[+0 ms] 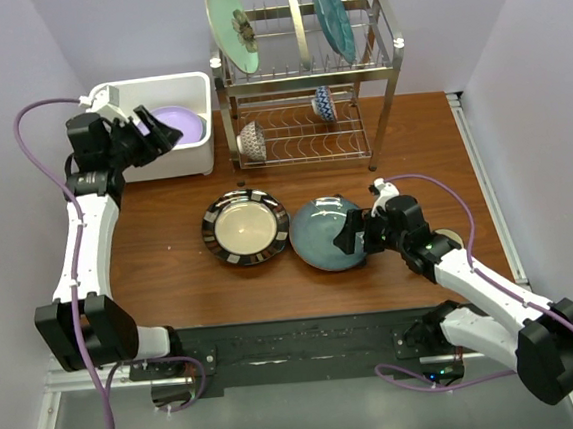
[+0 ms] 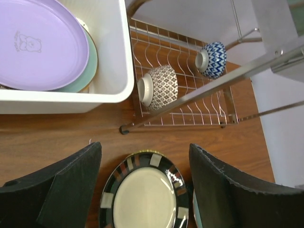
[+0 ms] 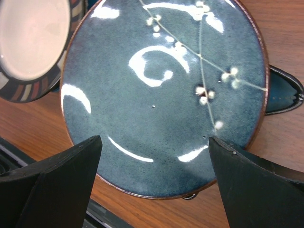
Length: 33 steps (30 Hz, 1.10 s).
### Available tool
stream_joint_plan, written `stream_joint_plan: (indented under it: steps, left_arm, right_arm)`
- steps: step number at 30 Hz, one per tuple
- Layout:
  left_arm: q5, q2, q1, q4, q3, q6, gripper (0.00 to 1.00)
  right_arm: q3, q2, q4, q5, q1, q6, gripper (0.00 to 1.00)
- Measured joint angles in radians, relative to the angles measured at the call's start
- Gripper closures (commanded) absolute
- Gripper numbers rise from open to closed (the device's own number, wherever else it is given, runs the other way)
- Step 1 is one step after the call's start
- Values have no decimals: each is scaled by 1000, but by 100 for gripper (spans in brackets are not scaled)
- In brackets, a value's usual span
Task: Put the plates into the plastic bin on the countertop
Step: Pick up the plate at the center of the board.
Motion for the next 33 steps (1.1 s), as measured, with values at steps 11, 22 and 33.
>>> stream_joint_plan:
  steps: [11,22,33]
  left_arm:
    - [62,-4,-53,-102,-66,125,21]
    - [56,75,-287,-142,-99,175,22]
    - [36,195,-473,-136,-129,171,24]
  right_arm:
    - [36,0,-61,73,0,5,2]
    - [63,17,-127,178,0,22,4]
    - [63,27,-165,252,0,56,10]
